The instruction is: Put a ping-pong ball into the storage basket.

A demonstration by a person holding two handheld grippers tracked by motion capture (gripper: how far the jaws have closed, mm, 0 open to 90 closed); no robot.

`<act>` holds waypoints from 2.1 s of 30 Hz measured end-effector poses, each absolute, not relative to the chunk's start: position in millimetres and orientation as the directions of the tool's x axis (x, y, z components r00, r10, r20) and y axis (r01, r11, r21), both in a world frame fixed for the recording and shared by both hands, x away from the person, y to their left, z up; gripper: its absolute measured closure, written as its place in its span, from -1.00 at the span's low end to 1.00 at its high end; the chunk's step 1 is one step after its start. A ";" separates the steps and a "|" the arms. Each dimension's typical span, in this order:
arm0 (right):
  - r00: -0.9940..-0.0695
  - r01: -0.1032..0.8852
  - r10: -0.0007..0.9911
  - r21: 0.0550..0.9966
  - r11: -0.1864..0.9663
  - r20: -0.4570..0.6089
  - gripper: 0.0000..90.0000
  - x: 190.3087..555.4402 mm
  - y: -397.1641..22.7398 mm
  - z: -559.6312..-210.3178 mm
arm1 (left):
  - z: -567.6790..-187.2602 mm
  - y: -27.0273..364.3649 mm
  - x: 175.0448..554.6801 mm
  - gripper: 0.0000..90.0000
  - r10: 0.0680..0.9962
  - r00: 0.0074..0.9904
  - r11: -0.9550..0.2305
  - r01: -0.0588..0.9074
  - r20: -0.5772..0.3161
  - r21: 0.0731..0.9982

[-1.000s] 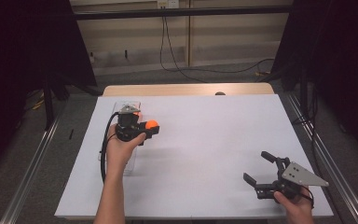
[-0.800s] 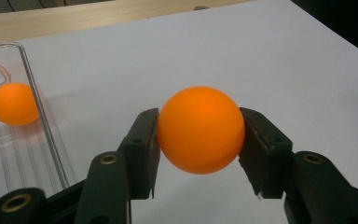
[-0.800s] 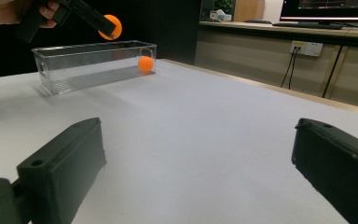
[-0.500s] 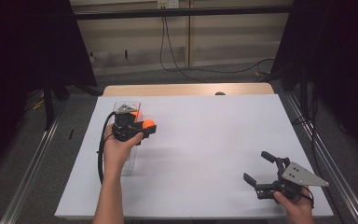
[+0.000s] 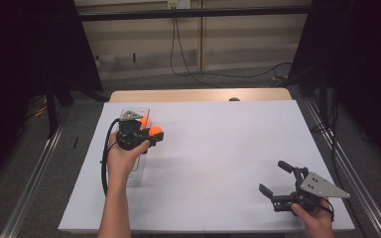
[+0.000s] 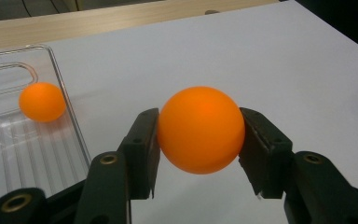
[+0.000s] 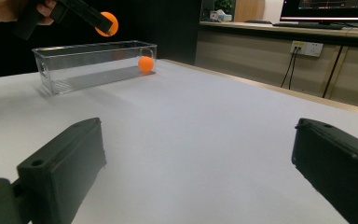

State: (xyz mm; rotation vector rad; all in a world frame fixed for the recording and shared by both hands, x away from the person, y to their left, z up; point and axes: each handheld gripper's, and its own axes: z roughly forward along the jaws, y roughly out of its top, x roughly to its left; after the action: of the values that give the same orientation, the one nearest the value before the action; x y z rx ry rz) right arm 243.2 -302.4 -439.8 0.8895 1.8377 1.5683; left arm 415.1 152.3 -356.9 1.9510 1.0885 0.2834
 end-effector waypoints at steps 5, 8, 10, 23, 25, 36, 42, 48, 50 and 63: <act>-0.623 0.127 0.782 0.987 0.096 0.004 -0.95 243.2 -302.4 -439.8 | -356.1 155.0 414.9 0.13 0.786 0.588 -0.246 0.583 -0.193 0.774; -0.624 0.128 0.782 0.987 0.096 0.005 -0.95 243.2 -302.3 -439.8 | -355.8 156.1 414.6 0.13 0.789 0.582 -0.237 0.583 -0.196 0.777; -0.624 0.128 0.781 0.987 0.096 0.004 -0.95 243.2 -302.2 -439.8 | -355.7 157.3 414.6 0.13 0.791 0.580 -0.238 0.584 -0.194 0.776; -0.624 0.127 0.781 0.987 0.096 0.004 -0.95 243.1 -302.4 -439.7 | -354.5 162.4 414.2 0.13 0.796 0.573 -0.232 0.585 -0.194 0.777; -0.624 0.127 0.781 0.987 0.096 0.005 -0.95 243.2 -302.4 -439.8 | -354.1 163.4 414.1 0.13 0.797 0.573 -0.233 0.585 -0.193 0.777; -0.625 0.127 0.781 0.987 0.096 0.004 -0.95 243.1 -302.3 -439.8 | -353.5 168.6 413.7 0.13 0.807 0.558 -0.221 0.586 -0.190 0.780; -0.624 0.127 0.781 0.987 0.097 0.004 -0.95 243.2 -302.3 -439.8 | -352.7 172.4 413.3 0.13 0.813 0.550 -0.213 0.585 -0.190 0.783; -0.624 0.128 0.781 0.987 0.096 0.005 -0.95 243.1 -302.2 -439.8 | -351.9 174.9 413.1 0.13 0.815 0.548 -0.213 0.584 -0.187 0.783; -0.624 0.127 0.781 0.987 0.097 0.004 -0.95 243.2 -302.3 -439.8 | -351.8 175.4 413.0 0.13 0.819 0.542 -0.206 0.585 -0.189 0.784; -0.624 0.128 0.782 0.987 0.097 0.004 -0.95 243.3 -302.3 -439.9 | -351.3 180.6 412.8 0.13 0.828 0.530 -0.202 0.586 -0.182 0.785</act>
State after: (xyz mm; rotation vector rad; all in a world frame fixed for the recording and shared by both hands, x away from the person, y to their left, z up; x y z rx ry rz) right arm 243.3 -302.3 -439.9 0.8892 1.8391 1.5676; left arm 412.8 180.6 -351.3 1.9033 1.1575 0.3533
